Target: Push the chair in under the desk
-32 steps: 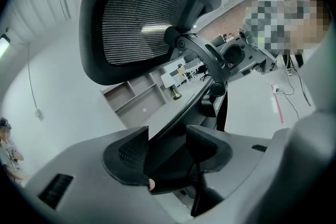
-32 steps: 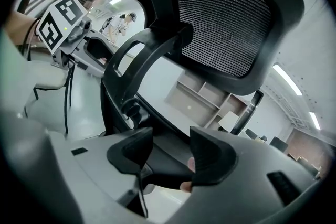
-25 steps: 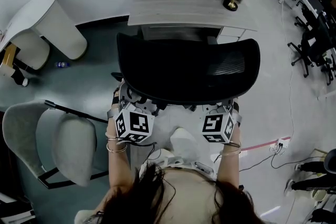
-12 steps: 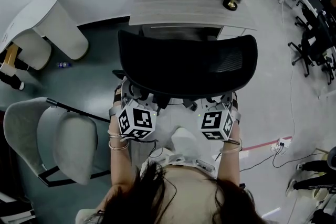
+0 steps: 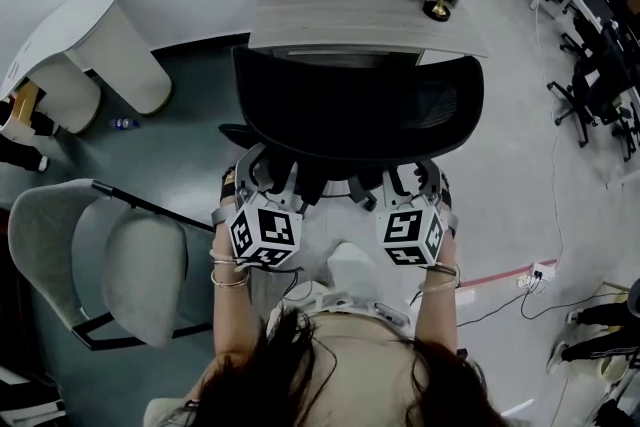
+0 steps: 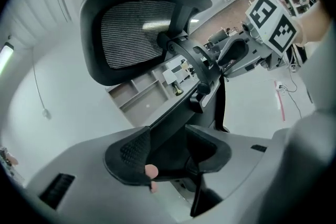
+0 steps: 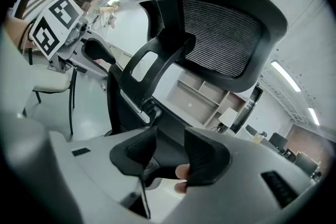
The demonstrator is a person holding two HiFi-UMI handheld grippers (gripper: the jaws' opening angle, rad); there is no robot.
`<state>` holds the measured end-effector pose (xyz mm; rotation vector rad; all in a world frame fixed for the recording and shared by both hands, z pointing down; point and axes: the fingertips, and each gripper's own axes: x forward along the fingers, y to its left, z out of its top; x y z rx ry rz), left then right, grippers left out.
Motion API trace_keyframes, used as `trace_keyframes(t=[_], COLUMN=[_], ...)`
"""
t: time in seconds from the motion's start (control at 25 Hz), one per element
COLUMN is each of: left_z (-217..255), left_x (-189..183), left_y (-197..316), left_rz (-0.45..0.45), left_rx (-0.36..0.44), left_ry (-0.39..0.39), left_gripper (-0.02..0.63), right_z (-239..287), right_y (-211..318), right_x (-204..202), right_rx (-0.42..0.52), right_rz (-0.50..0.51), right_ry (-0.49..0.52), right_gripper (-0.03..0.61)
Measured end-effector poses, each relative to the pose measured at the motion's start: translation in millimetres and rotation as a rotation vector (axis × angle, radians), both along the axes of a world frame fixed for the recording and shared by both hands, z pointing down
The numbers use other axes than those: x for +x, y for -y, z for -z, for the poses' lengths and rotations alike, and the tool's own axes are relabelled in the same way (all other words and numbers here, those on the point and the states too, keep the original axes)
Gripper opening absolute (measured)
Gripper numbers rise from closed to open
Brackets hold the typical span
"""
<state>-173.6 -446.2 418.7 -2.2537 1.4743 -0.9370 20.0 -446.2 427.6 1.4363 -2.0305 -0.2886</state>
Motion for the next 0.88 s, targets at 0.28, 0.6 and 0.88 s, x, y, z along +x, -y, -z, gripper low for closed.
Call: trace_keyframes(t=[0.28,0.6,0.88], left_z=[7,11,17], left_x=[2,-5,-15], left_y=[-23,-59,-97], left_rz=[-0.006,-0.026,-0.043], left_rx=[0.029,0.042,0.042], left_ry=[-0.066,-0.089,-0.143], left_gripper=[0.143,0.078,0.055], right_z=[7,10,15], right_y=[-22,-59,-93], right_x=[-2,-11,-24], right_rx=[-0.002,-0.001,0.022], right_rz=[-0.035,-0.077,-0.112], right_ry=[0.07,0.12,0.17], right_gripper=[0.126,0.094,0.063])
